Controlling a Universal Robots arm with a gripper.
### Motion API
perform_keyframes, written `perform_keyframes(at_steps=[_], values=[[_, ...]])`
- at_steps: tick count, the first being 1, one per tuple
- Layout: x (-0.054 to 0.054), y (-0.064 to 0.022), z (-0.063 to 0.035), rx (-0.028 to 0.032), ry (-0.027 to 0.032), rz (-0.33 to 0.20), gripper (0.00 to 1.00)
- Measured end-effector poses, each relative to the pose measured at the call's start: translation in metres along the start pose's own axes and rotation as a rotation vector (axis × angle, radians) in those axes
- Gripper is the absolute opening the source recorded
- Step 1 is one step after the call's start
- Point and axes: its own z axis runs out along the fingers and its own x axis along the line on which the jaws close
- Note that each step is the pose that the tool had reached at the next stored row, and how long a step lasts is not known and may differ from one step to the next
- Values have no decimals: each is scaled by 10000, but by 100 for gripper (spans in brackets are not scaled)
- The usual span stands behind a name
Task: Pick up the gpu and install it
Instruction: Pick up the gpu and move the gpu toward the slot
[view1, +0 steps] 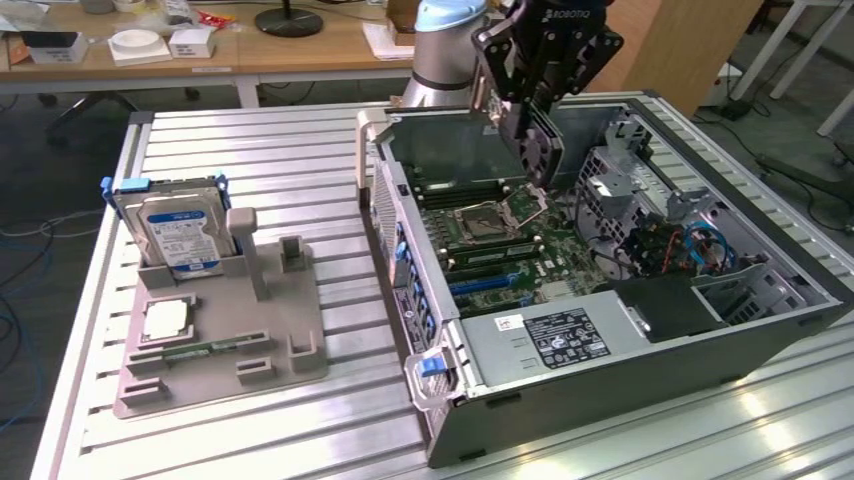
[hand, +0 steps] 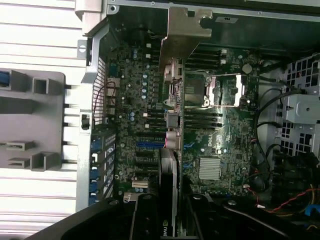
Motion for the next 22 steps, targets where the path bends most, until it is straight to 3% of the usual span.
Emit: perform_keyframes(at_steps=[22], values=[[-249, -9, 5, -2, 1, -32, 27]])
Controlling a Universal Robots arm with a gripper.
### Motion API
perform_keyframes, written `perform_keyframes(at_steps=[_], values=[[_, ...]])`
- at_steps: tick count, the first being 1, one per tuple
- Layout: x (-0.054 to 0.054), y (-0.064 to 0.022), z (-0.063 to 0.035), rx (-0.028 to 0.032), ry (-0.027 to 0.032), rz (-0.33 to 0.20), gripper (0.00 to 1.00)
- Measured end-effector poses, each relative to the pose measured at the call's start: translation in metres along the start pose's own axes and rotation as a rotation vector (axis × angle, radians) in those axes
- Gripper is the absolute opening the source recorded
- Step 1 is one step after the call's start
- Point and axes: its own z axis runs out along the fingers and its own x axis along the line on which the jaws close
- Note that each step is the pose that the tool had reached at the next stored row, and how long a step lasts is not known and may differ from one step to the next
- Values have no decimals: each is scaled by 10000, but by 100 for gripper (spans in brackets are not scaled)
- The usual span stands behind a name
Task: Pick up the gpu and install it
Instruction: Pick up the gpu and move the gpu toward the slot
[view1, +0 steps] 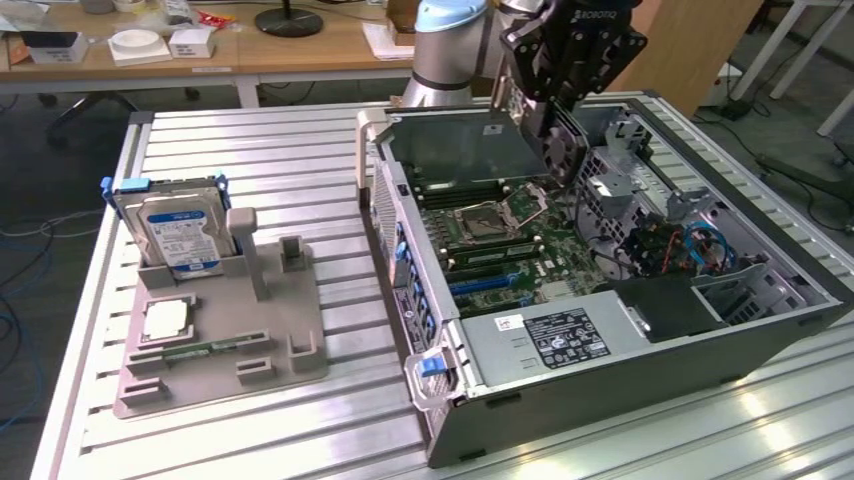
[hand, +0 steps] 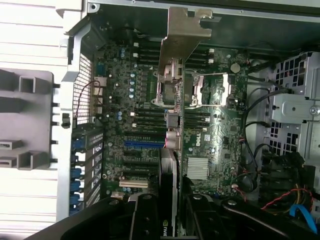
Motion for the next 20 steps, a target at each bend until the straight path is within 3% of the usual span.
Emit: perform_keyframes(at_steps=[20], values=[[-178, -7, 3, 0, 0, -12, 27]])
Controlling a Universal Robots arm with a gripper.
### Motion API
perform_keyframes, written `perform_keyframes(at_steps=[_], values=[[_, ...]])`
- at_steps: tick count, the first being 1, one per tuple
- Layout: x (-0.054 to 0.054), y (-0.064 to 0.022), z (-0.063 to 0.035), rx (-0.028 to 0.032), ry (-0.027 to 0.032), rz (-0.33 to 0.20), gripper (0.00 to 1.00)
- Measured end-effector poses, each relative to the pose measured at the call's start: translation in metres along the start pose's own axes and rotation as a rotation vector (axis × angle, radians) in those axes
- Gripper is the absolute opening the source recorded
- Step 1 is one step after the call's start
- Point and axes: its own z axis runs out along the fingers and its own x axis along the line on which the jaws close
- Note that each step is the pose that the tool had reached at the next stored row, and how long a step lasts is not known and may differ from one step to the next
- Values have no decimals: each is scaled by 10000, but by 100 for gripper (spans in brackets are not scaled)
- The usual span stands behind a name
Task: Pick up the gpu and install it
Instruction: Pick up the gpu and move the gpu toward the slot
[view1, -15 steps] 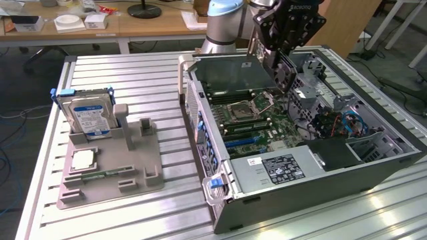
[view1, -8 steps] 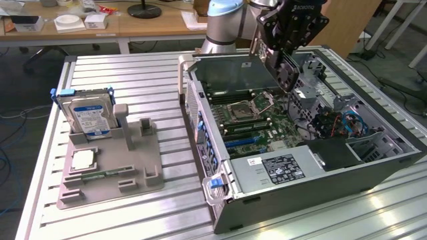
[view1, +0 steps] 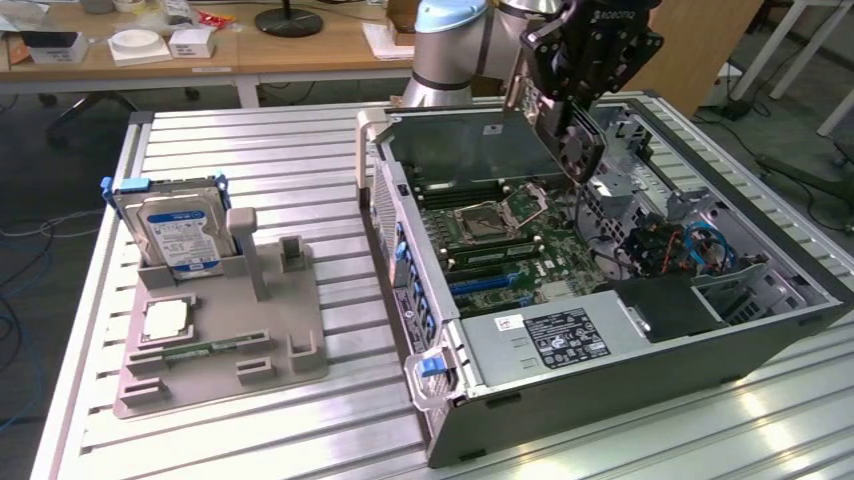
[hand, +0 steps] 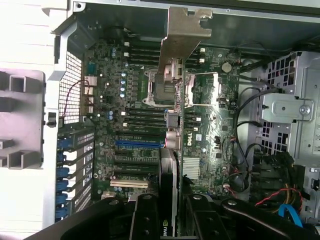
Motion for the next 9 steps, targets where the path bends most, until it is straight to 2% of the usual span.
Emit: perform_keyframes(at_steps=[9], values=[[-2, 0, 0, 0, 1, -48, 27]])
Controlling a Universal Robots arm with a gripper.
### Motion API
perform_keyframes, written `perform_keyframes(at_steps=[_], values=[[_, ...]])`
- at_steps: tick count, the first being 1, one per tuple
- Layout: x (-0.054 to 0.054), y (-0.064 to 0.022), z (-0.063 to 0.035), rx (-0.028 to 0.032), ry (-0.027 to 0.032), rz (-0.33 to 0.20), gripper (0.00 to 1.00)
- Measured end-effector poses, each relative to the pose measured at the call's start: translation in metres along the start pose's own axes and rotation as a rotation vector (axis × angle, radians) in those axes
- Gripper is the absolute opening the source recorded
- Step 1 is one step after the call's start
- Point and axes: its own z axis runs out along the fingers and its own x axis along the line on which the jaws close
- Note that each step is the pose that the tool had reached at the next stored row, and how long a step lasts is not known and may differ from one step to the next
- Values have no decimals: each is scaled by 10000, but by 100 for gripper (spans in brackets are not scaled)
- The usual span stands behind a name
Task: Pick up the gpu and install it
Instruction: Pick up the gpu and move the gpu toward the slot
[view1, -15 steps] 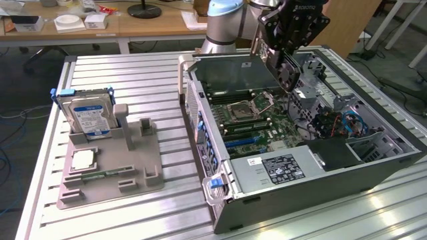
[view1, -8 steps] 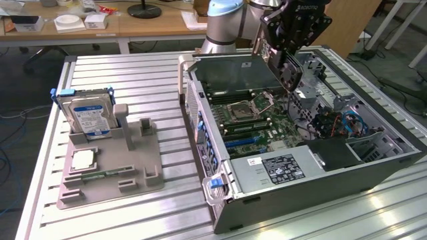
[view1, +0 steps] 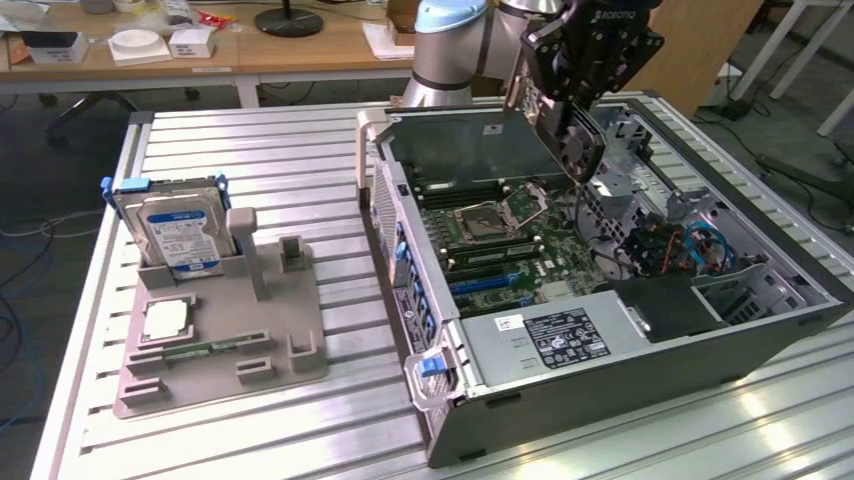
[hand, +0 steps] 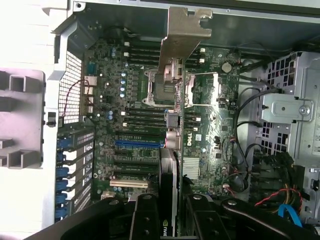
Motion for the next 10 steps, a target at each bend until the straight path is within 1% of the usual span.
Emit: perform_keyframes(at_steps=[2, 10], values=[[0, 0, 0, -4, 5, -200, 27], [-1, 0, 1, -26, 30, -1294, 27]])
